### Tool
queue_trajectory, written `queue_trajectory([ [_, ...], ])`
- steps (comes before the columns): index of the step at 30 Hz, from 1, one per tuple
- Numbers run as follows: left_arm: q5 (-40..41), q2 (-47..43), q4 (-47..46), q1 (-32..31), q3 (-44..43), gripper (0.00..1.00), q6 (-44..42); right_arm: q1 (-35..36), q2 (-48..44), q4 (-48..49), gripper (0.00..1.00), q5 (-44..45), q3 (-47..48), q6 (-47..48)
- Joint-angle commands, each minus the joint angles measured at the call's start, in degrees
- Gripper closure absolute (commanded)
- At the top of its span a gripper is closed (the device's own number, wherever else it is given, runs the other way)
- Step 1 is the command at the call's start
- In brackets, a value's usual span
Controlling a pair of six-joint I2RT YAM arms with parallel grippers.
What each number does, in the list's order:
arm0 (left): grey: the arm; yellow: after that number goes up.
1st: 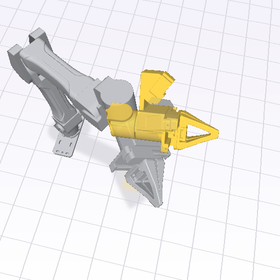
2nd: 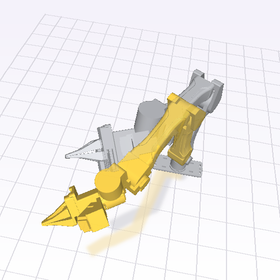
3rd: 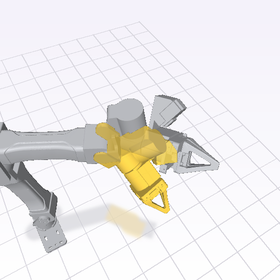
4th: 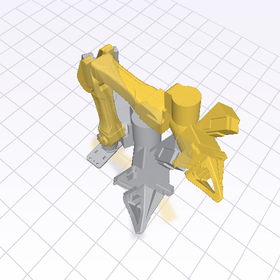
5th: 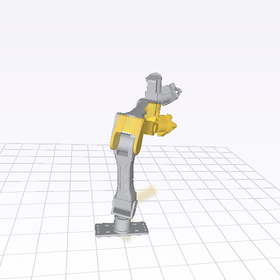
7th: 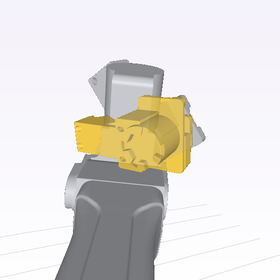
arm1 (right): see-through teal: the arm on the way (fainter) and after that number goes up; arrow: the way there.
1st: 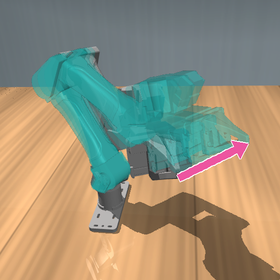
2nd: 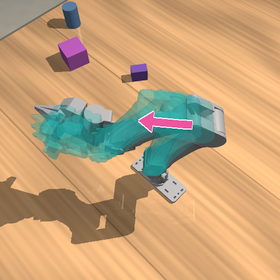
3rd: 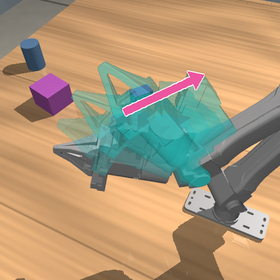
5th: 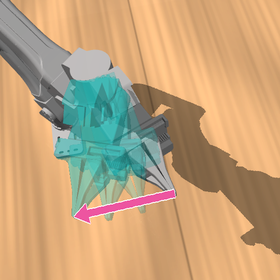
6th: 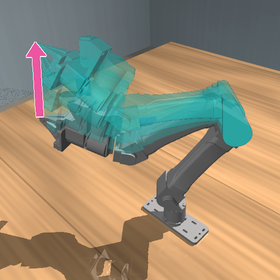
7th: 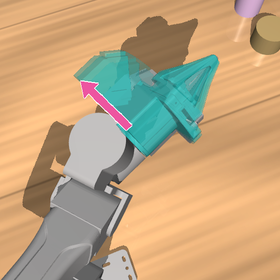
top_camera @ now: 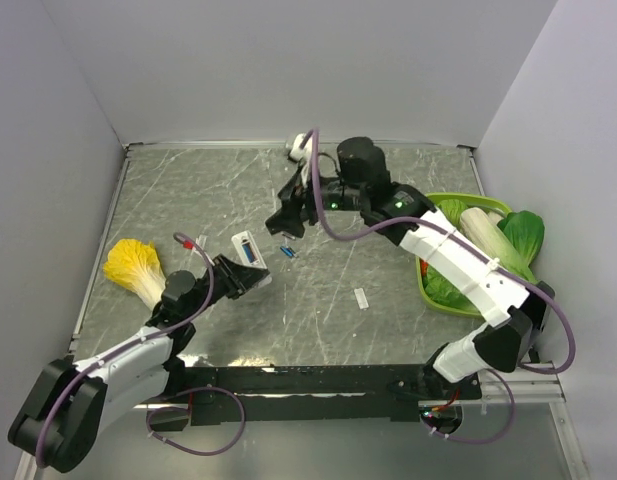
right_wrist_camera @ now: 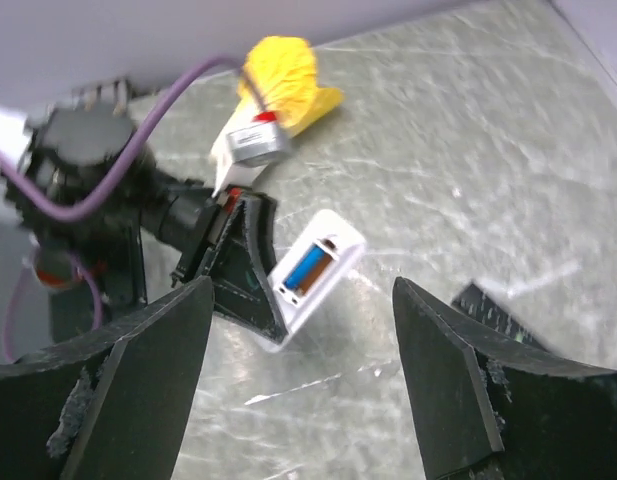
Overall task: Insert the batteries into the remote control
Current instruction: Load the battery into the remote control, then pick up the battery from the center of the board.
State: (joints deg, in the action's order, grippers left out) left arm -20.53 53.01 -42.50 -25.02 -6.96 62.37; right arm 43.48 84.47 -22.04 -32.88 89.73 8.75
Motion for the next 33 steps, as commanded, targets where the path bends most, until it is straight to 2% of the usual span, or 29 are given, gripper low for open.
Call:
queue_trajectory([
  [1,-0.38,-2.64,-1.00,1.90,2.04,0.98,0.91,-3.93,2.09,-5.10,0.20,4.67,3.34,-14.36],
  [2,-0.47,-3.44,-0.83,2.34,2.30,0.98,0.65,-4.28,2.98,-6.77,0.19,4.93,4.04,-14.81],
  [5,-1.17,-7.12,0.04,2.60,2.92,0.98,-0.75,-4.55,5.79,-9.77,0.01,4.60,5.28,-15.96],
  [8,-1.26,-11.17,2.41,2.69,3.09,0.98,-1.90,-4.90,6.50,-5.57,0.00,-2.87,1.25,-13.60],
  [10,-1.17,-13.89,3.82,2.78,3.18,0.98,-2.51,-4.99,6.94,-0.91,0.00,-4.55,-3.41,-13.24],
  [12,-1.70,-15.56,5.83,2.95,3.10,0.98,-3.04,-5.08,9.99,-2.12,0.00,-2.11,-2.82,-12.28],
  [15,-1.61,-18.99,9.18,3.04,3.01,0.98,-3.92,-4.46,16.75,-9.41,0.00,4.47,3.05,-11.13],
  [17,-1.35,-21.28,11.29,3.13,2.74,0.98,-4.62,-2.98,19.67,-12.67,0.01,10.89,5.35,-10.34],
  [20,-0.47,-23.65,15.33,3.31,2.13,0.98,-5.50,-1.65,25.21,-17.04,0.08,16.86,10.27,-9.28],
  [22,-0.03,-24.71,17.61,3.31,1.60,0.98,-5.77,-0.33,29.16,-19.08,0.16,18.73,14.31,-9.28],
  [29,1.37,-27.00,21.67,3.39,0.99,0.98,-6.03,2.13,36.55,-22.43,0.52,25.58,20.21,-9.37],
  [33,1.29,-26.74,22.11,3.48,0.55,0.98,-6.38,2.39,40.59,-23.66,0.58,27.61,23.02,-9.28],
])
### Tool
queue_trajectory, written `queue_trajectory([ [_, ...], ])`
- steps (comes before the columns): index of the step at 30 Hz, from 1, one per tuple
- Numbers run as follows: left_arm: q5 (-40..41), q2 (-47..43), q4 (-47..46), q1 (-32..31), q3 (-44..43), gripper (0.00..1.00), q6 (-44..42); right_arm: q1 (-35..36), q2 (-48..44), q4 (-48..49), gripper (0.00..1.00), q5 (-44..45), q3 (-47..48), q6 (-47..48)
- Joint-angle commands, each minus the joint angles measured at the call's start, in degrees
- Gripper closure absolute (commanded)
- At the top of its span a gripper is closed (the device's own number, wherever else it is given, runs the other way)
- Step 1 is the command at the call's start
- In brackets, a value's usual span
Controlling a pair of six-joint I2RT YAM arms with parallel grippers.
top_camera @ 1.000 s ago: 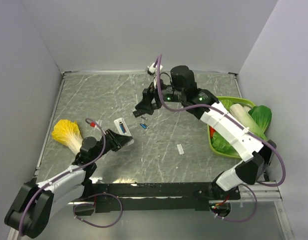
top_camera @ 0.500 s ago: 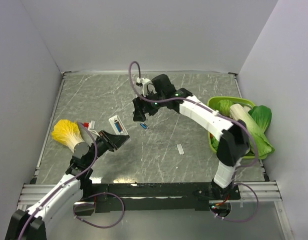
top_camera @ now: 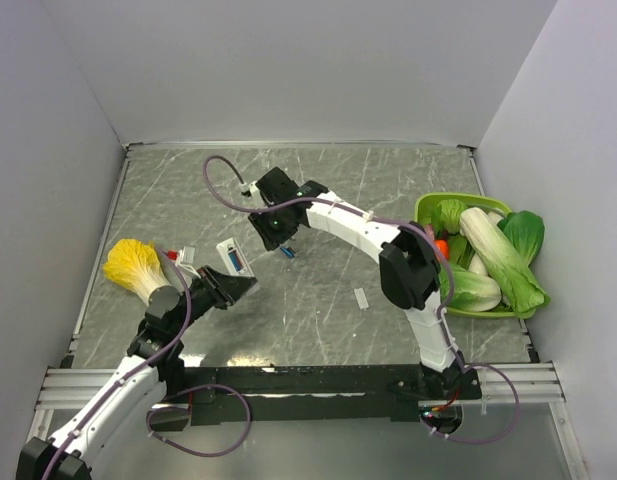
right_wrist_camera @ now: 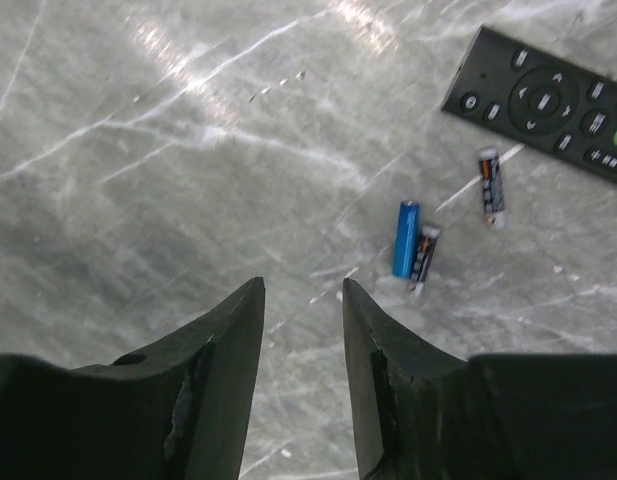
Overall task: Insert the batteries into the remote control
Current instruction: Pick up the battery from the center of the board.
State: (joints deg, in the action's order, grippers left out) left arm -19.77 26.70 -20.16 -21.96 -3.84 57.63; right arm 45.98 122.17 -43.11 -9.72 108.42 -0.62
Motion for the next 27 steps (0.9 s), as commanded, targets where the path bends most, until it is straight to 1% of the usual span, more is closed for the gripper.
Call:
queue_trajectory([
  [1,0.52,-0.33,-0.14,0.42,-2.75,0.98,-1.90,-0.01,3.42,-2.94,0.58,5.14,4.78,0.10],
  [8,0.43,-0.07,0.65,0.42,-3.37,0.98,-2.34,0.08,7.11,-3.99,0.57,8.92,7.24,0.10],
  [15,0.35,0.46,0.74,0.42,-3.63,0.98,-2.43,0.17,9.84,-4.17,0.57,9.54,8.65,0.10],
  [17,0.34,0.46,0.83,0.42,-3.63,0.98,-2.43,0.17,10.10,-4.08,0.57,9.63,8.56,1.59],
  [22,0.52,0.20,1.18,0.42,-3.81,0.98,-2.60,0.17,11.60,-4.35,0.57,12.00,9.26,1.68],
  [27,0.52,0.02,1.70,0.42,-4.07,0.98,-2.87,0.17,13.00,-4.35,0.59,11.56,10.23,2.03],
])
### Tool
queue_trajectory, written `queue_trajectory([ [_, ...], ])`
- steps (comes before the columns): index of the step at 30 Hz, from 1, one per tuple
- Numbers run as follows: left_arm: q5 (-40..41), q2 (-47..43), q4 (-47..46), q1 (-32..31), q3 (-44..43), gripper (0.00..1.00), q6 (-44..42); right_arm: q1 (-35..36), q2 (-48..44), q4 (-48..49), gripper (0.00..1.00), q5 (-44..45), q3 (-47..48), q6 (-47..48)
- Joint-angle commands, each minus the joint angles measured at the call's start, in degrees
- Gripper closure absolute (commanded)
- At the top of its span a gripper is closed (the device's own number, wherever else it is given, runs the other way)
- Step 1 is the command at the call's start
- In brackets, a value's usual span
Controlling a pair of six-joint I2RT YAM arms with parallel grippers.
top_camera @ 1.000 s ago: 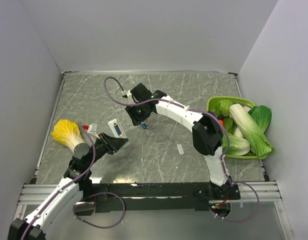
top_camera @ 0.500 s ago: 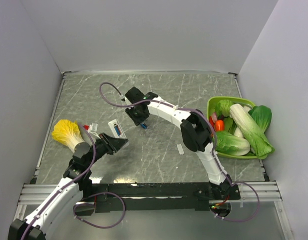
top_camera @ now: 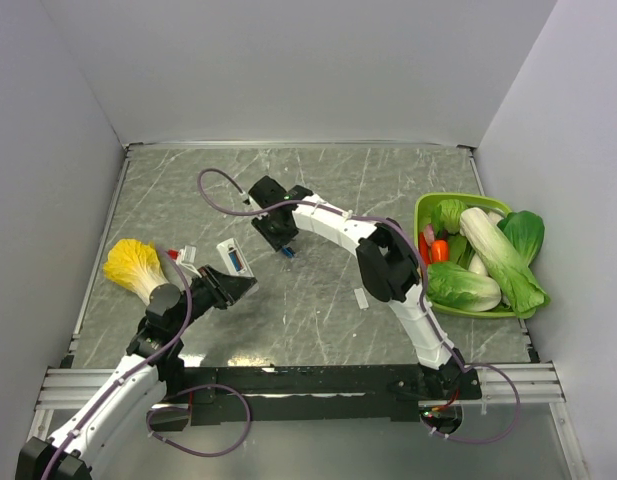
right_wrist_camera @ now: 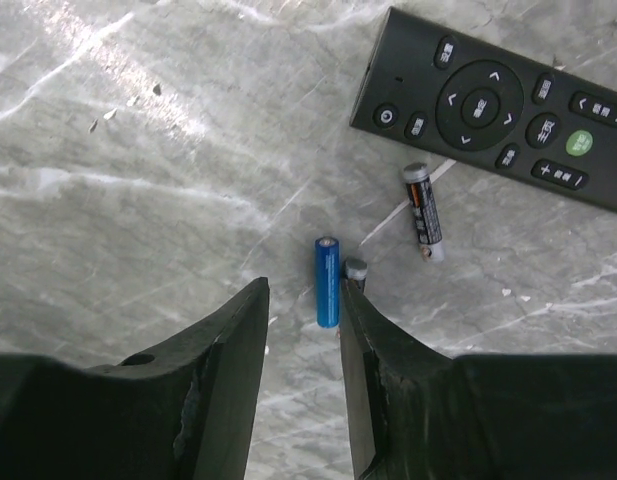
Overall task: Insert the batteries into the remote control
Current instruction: Pick up the battery from the center of the board.
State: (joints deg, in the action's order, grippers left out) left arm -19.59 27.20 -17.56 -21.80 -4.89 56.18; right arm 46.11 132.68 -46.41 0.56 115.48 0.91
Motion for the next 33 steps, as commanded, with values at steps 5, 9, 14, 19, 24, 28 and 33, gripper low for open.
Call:
queue_trajectory([
  [5,0.26,-0.31,-0.72,0.27,-3.38,0.98,-1.60,-0.05,3.72,-0.61,0.63,1.29,3.52,0.67],
  [9,0.08,-0.31,-0.54,0.27,-3.47,0.98,-1.69,-0.05,4.16,-0.52,0.64,1.90,3.43,0.76],
  [14,0.00,0.04,-1.25,0.27,-3.20,0.98,-1.34,-0.14,4.43,-0.43,0.66,1.91,2.82,1.11],
  [19,-0.09,-0.04,-1.33,0.27,-3.20,0.98,-1.34,-0.05,4.16,-0.43,0.73,0.41,0.98,0.77],
  [24,-0.27,-0.13,-2.12,0.27,-2.94,0.98,-1.34,0.04,1.71,-0.26,0.88,-1.51,-2.71,0.15],
  [28,-0.62,0.31,-3.88,0.27,-2.24,0.98,-0.81,0.04,-4.25,2.37,1.00,-3.02,-7.98,-0.64],
  [33,-1.32,2.15,-7.57,0.27,-1.44,0.98,0.33,-0.05,-11.73,4.83,1.00,-5.04,-11.41,-3.10],
])
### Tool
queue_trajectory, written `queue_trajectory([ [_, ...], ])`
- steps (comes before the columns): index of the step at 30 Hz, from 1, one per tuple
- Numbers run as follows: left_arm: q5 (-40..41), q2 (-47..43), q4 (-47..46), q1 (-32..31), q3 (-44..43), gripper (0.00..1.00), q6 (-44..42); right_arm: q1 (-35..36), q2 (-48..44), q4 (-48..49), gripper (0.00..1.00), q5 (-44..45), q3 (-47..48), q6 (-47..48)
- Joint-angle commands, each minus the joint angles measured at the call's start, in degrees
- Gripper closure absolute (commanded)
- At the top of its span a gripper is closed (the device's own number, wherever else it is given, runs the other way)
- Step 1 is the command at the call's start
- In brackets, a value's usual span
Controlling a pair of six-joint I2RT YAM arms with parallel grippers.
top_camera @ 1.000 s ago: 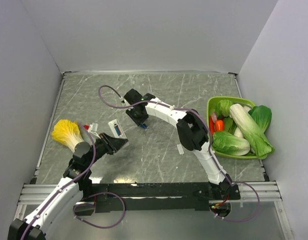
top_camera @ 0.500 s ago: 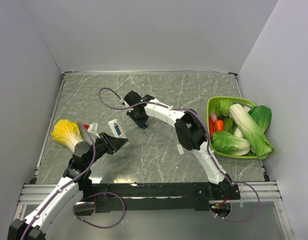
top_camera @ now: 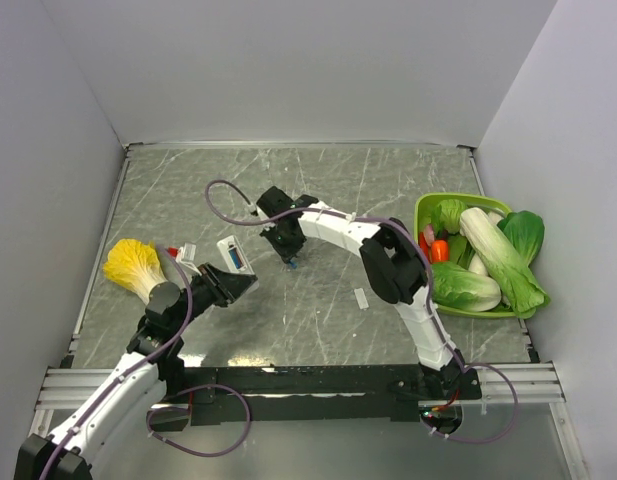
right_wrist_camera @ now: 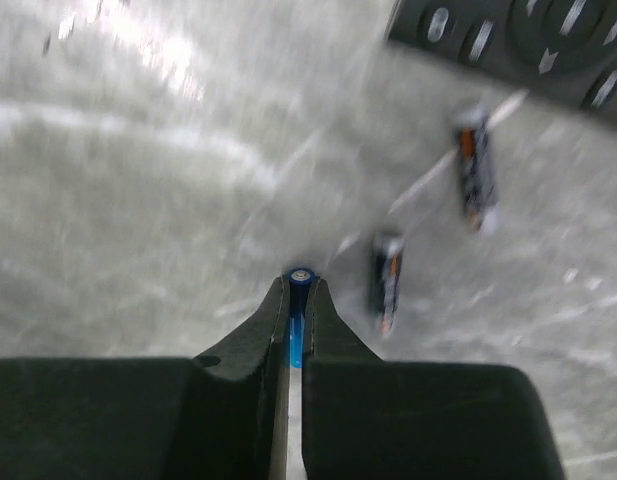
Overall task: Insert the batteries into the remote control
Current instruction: Pick up the battery from the center of the board, then load the battery into the remote control.
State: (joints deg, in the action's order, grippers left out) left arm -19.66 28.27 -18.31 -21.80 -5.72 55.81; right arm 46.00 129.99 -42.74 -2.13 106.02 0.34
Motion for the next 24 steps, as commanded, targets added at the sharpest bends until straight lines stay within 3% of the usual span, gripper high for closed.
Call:
queue_trajectory([
  [1,-1.34,1.26,-7.96,0.27,-0.44,0.98,0.88,0.06,-12.10,1.95,1.00,-2.70,-3.61,-3.41],
  [8,-1.87,4.77,-12.89,0.27,-0.70,0.98,2.28,0.14,-27.23,9.95,1.00,-3.75,-9.94,-8.51],
  [13,-2.40,7.06,-16.75,0.27,-1.75,0.98,4.39,0.41,-38.91,22.58,1.00,-7.87,-16.70,-10.44],
  [19,-4.59,12.06,-27.29,0.27,-2.19,0.98,9.75,3.30,-46.40,34.73,1.00,-8.95,-22.94,-12.81],
  [24,-5.74,14.18,-30.47,0.27,-3.51,0.98,11.25,7.34,-48.17,43.96,1.00,-6.31,-26.65,-13.00],
])
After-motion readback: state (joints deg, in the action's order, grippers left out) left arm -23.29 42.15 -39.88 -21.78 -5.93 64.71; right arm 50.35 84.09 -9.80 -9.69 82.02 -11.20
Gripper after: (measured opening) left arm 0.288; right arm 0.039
